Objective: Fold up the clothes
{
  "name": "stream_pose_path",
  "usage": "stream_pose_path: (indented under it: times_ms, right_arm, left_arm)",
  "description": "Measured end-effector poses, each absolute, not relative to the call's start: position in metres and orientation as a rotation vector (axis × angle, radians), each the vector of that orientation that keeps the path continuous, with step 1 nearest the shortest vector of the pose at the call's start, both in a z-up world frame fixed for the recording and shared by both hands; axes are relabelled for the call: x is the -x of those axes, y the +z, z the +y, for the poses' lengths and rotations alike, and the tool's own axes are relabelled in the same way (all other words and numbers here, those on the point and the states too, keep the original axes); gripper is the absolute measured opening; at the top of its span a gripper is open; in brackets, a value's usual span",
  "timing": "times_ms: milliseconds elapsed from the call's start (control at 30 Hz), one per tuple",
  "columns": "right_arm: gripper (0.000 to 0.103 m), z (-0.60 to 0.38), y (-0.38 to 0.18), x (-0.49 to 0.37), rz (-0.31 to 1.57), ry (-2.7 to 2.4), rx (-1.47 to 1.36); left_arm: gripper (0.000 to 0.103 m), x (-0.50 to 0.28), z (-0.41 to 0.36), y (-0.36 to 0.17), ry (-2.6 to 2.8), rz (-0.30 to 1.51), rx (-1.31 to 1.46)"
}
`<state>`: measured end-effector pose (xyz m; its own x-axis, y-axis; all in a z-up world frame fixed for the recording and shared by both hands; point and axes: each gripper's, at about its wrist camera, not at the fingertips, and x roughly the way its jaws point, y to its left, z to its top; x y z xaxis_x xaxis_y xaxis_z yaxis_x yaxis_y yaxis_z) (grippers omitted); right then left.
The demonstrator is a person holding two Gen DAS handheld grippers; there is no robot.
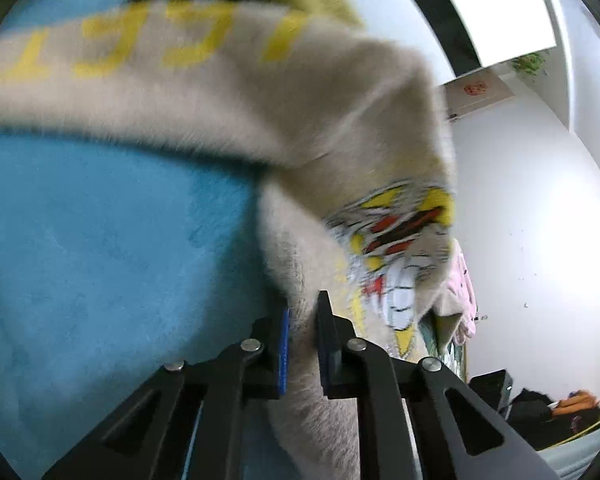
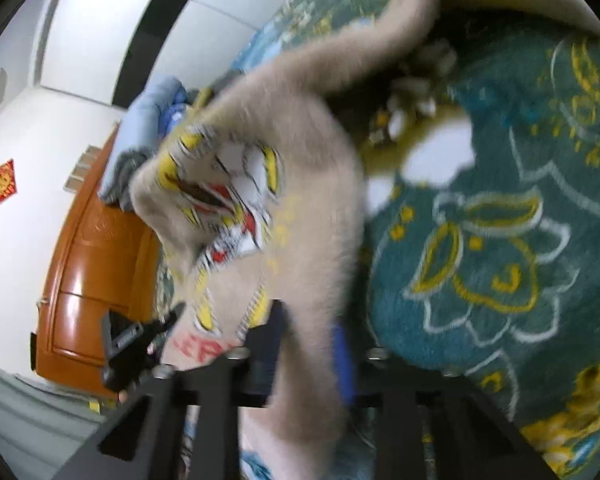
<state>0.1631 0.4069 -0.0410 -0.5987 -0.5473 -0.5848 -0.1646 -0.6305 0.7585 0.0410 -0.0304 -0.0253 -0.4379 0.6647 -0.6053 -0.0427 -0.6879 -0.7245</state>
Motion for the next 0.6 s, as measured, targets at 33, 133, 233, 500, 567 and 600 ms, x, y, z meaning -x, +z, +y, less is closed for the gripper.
stream_pose_path:
  times_ms: [33,133,233,500,567,600]
  right_arm:
    - [0.013,0.407,-0.029,-0.164,-1.183,-2.336,-1.221]
    - [0.012,0.405,0.01,-0.171,-1.057,-2.388,-1.126]
    - [0.012,0.406,0.034,-0.184,-0.927,-2.433,-1.088]
    - [0.012,0.415,-0.048,-0.185,-0.96,-2.38,-1.425]
    - [0.012,0.418,-0.055,-0.184,-0.992,-2.361,-1.435]
    - [0.014,0.42,-0.054,-0.183,-0.993,-2.356,-1.425]
  left_arm:
    - [0.01,-0.048,-0.03,-0.014,2.175,-0.853,1.304]
    - [0.01,-0.072,-0.033,0.015,2.207,-0.725,1.265]
    - [0.01,-0.098,-0.035,0.025,2.273,-0.561,1.279]
    - [0.011,-0.1,-0.046,-0.041,2.271,-0.609,1.538]
    - [0.011,-0.098,-0.049,-0.038,2.255,-0.605,1.54]
    - [0.012,-0.099,-0.051,-0.034,2.243,-0.602,1.535]
